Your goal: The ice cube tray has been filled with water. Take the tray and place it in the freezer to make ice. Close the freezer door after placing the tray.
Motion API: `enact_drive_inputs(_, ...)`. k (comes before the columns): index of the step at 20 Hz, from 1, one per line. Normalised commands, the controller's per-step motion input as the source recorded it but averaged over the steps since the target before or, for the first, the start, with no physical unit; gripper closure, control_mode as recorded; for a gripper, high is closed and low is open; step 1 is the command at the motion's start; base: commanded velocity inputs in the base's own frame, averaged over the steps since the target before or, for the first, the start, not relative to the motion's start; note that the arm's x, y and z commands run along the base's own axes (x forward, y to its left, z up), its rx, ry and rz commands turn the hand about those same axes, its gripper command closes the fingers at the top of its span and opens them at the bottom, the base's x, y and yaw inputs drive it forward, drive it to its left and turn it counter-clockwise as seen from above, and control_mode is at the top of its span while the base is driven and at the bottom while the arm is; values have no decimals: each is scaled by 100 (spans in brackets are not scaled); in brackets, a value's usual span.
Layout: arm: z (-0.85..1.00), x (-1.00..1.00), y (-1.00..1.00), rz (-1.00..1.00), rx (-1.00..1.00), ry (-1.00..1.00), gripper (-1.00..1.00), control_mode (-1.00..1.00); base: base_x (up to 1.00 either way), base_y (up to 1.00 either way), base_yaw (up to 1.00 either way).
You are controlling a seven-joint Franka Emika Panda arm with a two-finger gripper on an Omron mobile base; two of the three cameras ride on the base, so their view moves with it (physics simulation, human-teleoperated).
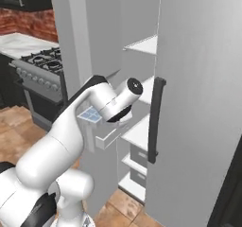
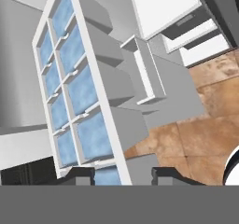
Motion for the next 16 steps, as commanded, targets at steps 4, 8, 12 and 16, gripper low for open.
enact_drive_inputs(4, 0, 0, 0, 0, 0, 0, 100, 100, -2, -56, 9)
enact_drive_inputs(8, 0, 0, 0, 0, 0, 0, 100, 100, 8, -11, 1)
enact_drive_inputs(12, 0, 0, 0, 0, 0, 0, 100, 100, 32, 0, 0)
enact_drive_inputs(16, 0, 0, 0, 0, 0, 0, 100, 100, 23, 0, -15)
